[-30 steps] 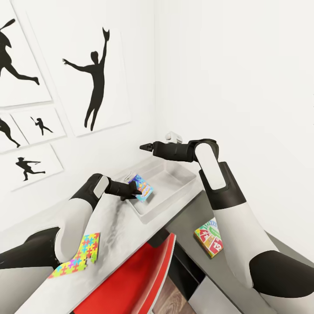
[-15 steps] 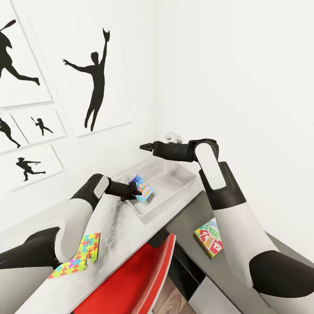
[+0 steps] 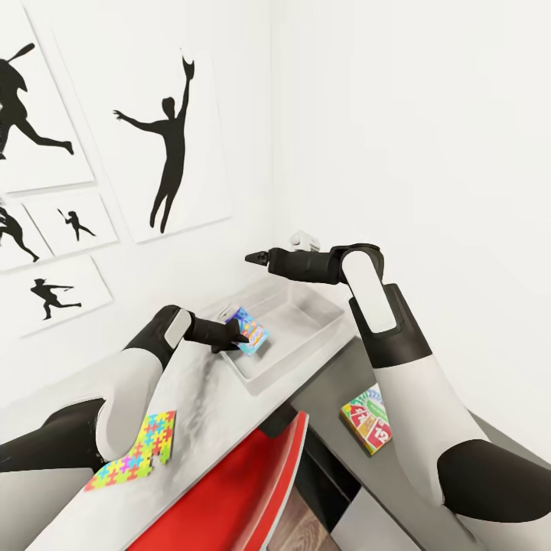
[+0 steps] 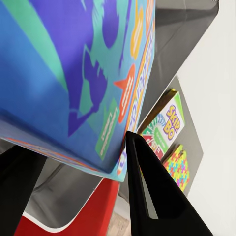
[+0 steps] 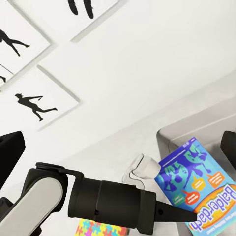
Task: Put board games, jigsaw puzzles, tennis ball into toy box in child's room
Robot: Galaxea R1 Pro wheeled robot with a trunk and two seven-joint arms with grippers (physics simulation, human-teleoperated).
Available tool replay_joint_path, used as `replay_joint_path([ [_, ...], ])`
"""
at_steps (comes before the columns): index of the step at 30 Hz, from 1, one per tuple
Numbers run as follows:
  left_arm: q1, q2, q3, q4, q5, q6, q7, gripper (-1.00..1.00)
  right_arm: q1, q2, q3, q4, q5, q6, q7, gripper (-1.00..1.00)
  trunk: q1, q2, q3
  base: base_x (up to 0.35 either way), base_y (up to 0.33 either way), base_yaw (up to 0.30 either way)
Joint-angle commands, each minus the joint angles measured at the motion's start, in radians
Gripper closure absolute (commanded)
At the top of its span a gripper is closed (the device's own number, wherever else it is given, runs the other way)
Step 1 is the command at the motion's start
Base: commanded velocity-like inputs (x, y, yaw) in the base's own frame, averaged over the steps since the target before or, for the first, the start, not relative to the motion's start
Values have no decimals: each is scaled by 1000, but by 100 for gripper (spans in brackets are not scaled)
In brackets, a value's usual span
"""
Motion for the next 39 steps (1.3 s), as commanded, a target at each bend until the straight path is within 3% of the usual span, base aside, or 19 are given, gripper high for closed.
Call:
replay_joint_path([
  [1, -1, -1, 6, -1, -1, 6, 0, 100, -1, 0, 0, -1, -10, 2, -10, -100, 1, -2, 0, 0, 0, 0],
  [11, -1, 0, 5, 13, -3, 6, 0, 100, -1, 0, 1, -1, -10, 2, -10, -100, 1, -2, 11, 0, 0, 0],
  [20, -5, 3, 5, 39, -11, 6, 2, 100, -1, 0, 0, -1, -10, 2, -10, -100, 1, -2, 12, 0, 0, 0],
  [26, -12, 20, 5, 42, -17, 6, 4, 100, -1, 0, 0, -1, -10, 2, -10, -100, 1, -2, 12, 0, 0, 0],
  [39, -13, 22, 2, 54, -19, 6, 7, 100, -2, 1, 0, 0, -10, 1, -12, -100, 1, -2, 12, 0, 0, 0],
])
